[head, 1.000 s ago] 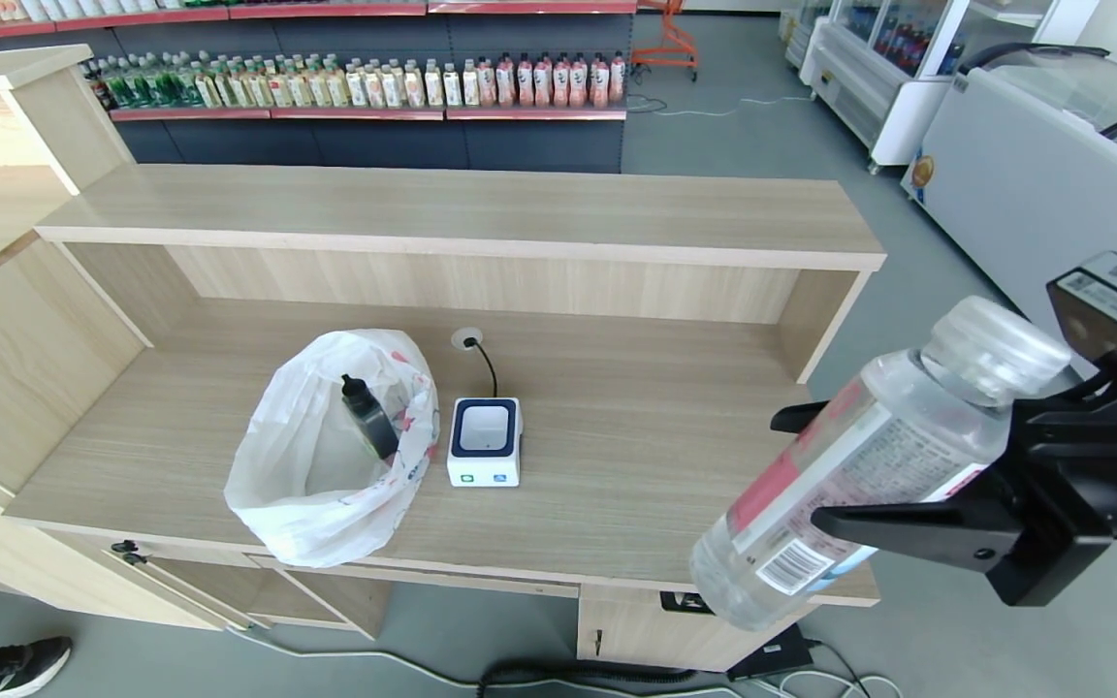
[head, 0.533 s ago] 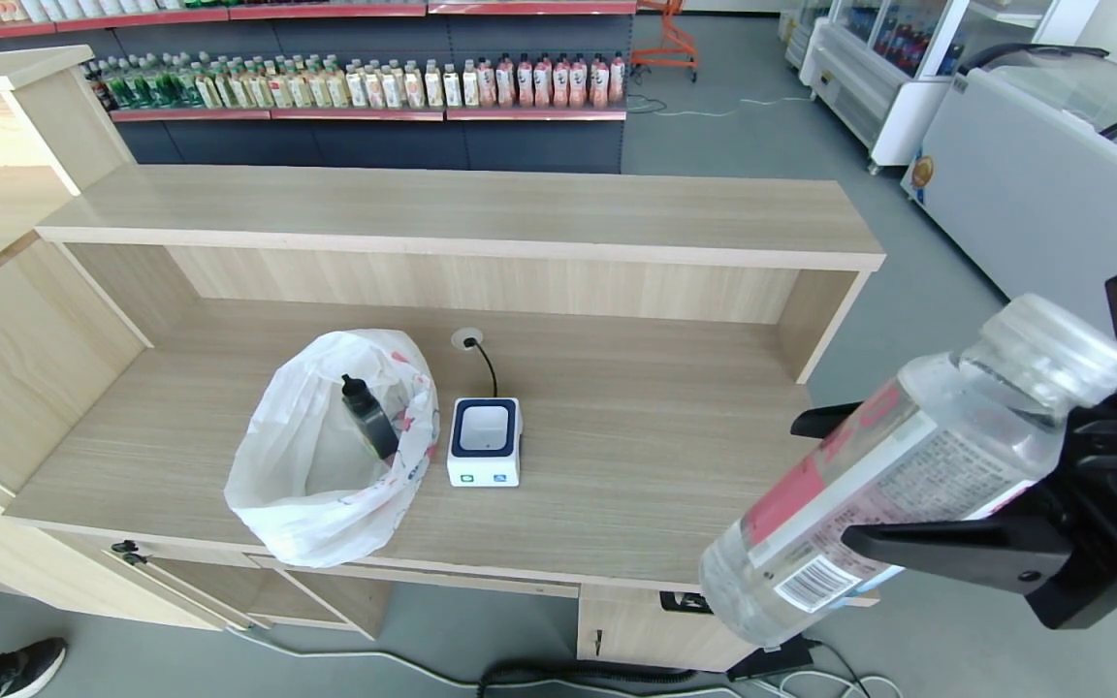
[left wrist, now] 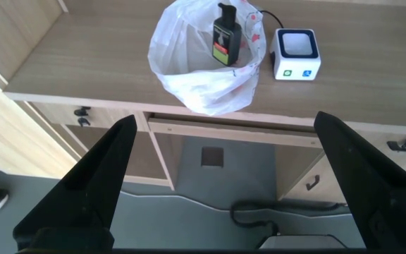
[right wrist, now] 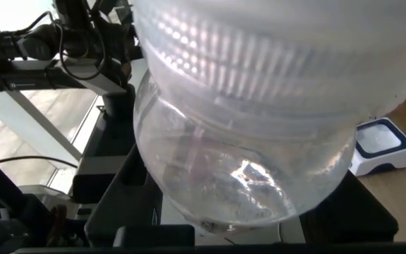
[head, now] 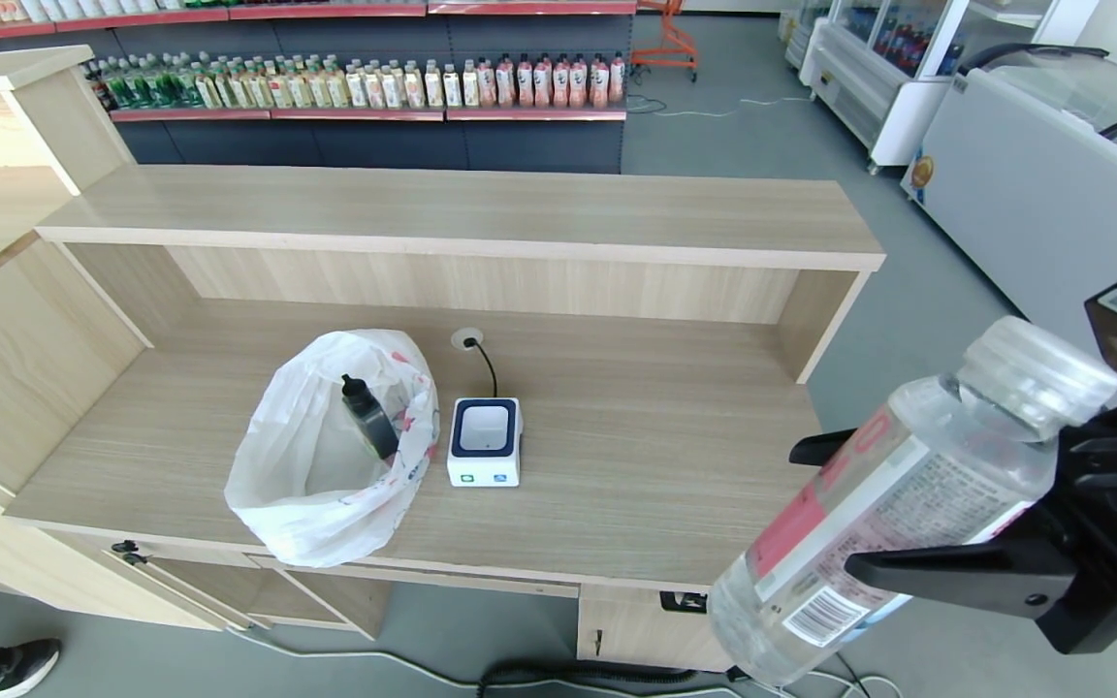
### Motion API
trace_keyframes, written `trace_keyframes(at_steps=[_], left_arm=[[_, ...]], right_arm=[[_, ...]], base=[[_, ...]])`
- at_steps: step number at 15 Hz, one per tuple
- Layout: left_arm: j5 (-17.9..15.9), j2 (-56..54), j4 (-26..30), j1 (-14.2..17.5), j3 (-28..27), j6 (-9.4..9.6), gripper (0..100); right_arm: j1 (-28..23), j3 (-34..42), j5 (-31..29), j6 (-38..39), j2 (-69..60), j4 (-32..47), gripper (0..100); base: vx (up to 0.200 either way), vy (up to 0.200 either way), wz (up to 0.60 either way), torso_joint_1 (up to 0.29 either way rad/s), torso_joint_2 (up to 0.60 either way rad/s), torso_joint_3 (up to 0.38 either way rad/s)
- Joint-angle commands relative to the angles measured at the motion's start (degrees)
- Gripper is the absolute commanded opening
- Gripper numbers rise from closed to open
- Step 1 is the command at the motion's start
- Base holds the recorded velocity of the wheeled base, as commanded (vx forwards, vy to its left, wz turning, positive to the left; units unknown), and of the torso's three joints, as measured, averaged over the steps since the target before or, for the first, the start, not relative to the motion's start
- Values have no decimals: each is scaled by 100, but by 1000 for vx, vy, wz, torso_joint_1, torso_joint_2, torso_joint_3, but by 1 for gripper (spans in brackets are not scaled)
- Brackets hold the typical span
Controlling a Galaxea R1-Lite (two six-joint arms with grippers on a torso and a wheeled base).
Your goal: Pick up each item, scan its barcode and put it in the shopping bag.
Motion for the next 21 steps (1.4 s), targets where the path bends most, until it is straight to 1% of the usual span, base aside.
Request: trace_keyframes(at_steps=[1, 11, 17, 19, 20, 21], left_arm=[[-1, -2, 2, 2, 1, 0, 100], [-1, -2, 2, 2, 1, 0, 100], [7, -2, 2, 2, 1, 0, 100], [-1, -2, 2, 2, 1, 0, 100], [-1, -2, 2, 2, 1, 0, 100], [-1, -2, 2, 2, 1, 0, 100]], right_arm=[[3, -2, 2, -2, 2, 11, 0], [11, -28, 2, -2, -86, 134, 0], [-33, -19, -42, -11, -244, 380, 0], [-261, -46, -95, -11, -183, 389, 0], [-498, -37, -148, 7, -244, 564, 0], [-744, -72, -165, 16, -420, 942, 0]], base=[[0, 0, 0, 0, 0, 0], [0, 0, 0, 0, 0, 0], [0, 0, 0, 0, 0, 0], [0, 0, 0, 0, 0, 0], [0, 0, 0, 0, 0, 0], [0, 0, 0, 0, 0, 0]])
